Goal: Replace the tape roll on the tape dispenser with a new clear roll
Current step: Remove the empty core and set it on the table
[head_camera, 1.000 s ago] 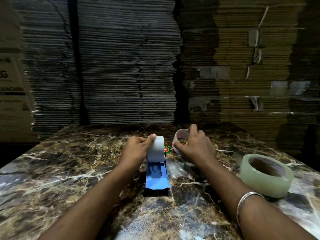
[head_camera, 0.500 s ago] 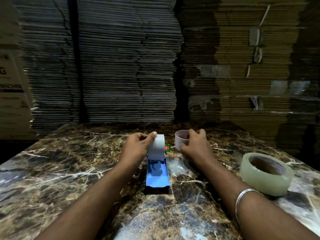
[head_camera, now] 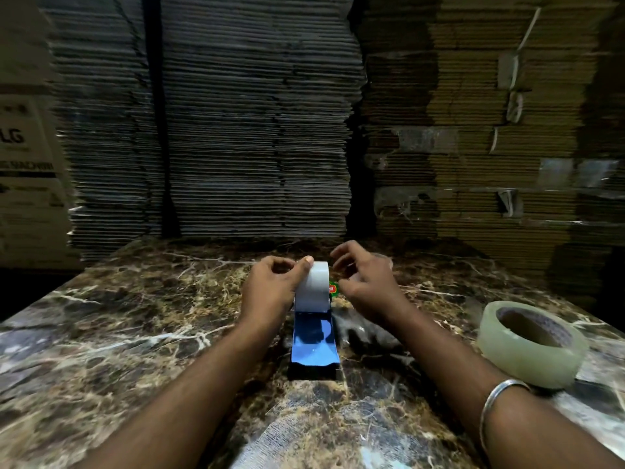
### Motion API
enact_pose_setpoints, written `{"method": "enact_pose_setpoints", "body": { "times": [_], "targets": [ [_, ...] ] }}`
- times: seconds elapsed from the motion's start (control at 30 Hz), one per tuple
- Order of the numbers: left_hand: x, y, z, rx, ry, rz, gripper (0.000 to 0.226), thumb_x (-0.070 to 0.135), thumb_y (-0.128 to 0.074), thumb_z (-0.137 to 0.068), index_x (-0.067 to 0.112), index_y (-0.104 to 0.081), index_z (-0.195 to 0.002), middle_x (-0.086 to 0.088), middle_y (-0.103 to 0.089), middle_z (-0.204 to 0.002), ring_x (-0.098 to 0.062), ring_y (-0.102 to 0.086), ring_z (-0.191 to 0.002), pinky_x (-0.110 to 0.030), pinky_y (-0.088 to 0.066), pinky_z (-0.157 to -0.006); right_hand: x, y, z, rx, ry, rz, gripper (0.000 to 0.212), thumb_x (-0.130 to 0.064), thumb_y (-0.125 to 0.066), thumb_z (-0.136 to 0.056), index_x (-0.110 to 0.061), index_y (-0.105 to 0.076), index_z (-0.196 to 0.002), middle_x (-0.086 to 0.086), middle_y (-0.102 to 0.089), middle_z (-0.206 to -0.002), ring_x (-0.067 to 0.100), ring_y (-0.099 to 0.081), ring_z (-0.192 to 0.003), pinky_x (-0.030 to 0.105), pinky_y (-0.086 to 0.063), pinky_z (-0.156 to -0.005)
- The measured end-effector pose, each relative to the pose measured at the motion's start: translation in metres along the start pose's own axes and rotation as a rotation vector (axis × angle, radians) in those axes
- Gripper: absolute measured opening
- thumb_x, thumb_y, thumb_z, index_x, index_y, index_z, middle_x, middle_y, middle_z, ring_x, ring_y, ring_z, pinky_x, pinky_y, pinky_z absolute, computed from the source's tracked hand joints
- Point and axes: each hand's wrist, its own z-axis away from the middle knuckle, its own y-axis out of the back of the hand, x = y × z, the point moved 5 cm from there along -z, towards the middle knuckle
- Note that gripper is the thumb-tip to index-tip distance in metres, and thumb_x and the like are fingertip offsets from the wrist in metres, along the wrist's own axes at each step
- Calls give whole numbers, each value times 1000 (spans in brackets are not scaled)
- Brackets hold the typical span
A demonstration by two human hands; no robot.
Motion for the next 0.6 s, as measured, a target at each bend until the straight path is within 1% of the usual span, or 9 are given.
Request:
{"method": "enact_pose_setpoints", "body": {
  "times": [0.1,0.17,0.23,0.3,0.37,0.4,0.47,0.53,0.6],
  "targets": [
    [2,3,1,42,-3,-19,43,52,-74,-72,18,-61,-95,-4,-68,-97,-22,-65,-91,-44,-58,-76,6,-14,3,-216,-61,-74,49,-19,-59,-64,-18,-57,-113,1,-67,-99,19,-65,-96,43,-56,-84],
    [4,5,5,52,-25,-35,46,57,-71,-73,19,-61,-95,-3,-68,-97,-21,-65,-90,-43,-58,-73,8,-17,4,-257,-62,-51,58,-20,-60,-63,-18,-56,-120,4,-68,-105,20,-65,-100,44,-56,-88],
    [7,5,7,22,-57,-78,51,65,-62,-76,17,-62,-92,-4,-68,-93,-21,-65,-86,-40,-57,-67,10,-18,4,-274,-52,-25,58,-17,-62,-67,-20,-54,-124,6,-69,-107,19,-66,-99,44,-56,-88],
    [7,2,7,-51,-39,-106,54,67,-59,-75,14,-63,-89,-8,-67,-92,-25,-63,-83,-38,-53,-63,13,-19,4,-277,-52,-18,55,-14,-64,-71,-22,-55,-124,5,-70,-106,18,-68,-97,44,-57,-86],
    [4,-1,6,-143,39,-89,58,63,-66,-58,14,-63,-89,-12,-65,-97,-30,-62,-87,-41,-50,-66,16,-19,4,-262,-61,-5,49,-13,-65,-75,-23,-56,-122,4,-71,-102,17,-69,-95,43,-57,-84],
    [2,-1,5,-197,83,-110,61,58,-68,-50,12,-64,-90,-14,-65,-99,-30,-61,-87,-40,-49,-66,17,-19,4,-256,-62,6,46,-13,-66,-77,-23,-56,-121,5,-72,-100,17,-69,-93,42,-57,-83],
    [1,-3,8,-344,146,-194,63,48,-74,-45,9,-69,-94,-14,-69,-98,-26,-65,-84,-35,-50,-63,16,-18,3,-240,-49,23,42,-12,-67,-79,-20,-57,-119,6,-73,-97,18,-69,-91,40,-57,-81],
    [-3,-7,12,-439,188,-298,61,42,-82,-44,10,-72,-94,-10,-75,-94,-22,-70,-82,-36,-55,-68,16,-17,2,-216,-42,30,39,-10,-69,-78,-17,-59,-116,5,-72,-95,19,-69,-89,39,-57,-79],
    [-9,-11,15,-461,202,-352,67,41,-90,-36,12,-72,-93,-4,-77,-89,-20,-73,-81,-41,-59,-76,16,-16,2,-193,-48,52,36,-10,-69,-77,-15,-59,-112,6,-72,-93,21,-68,-88,39,-57,-77]
  ]
}}
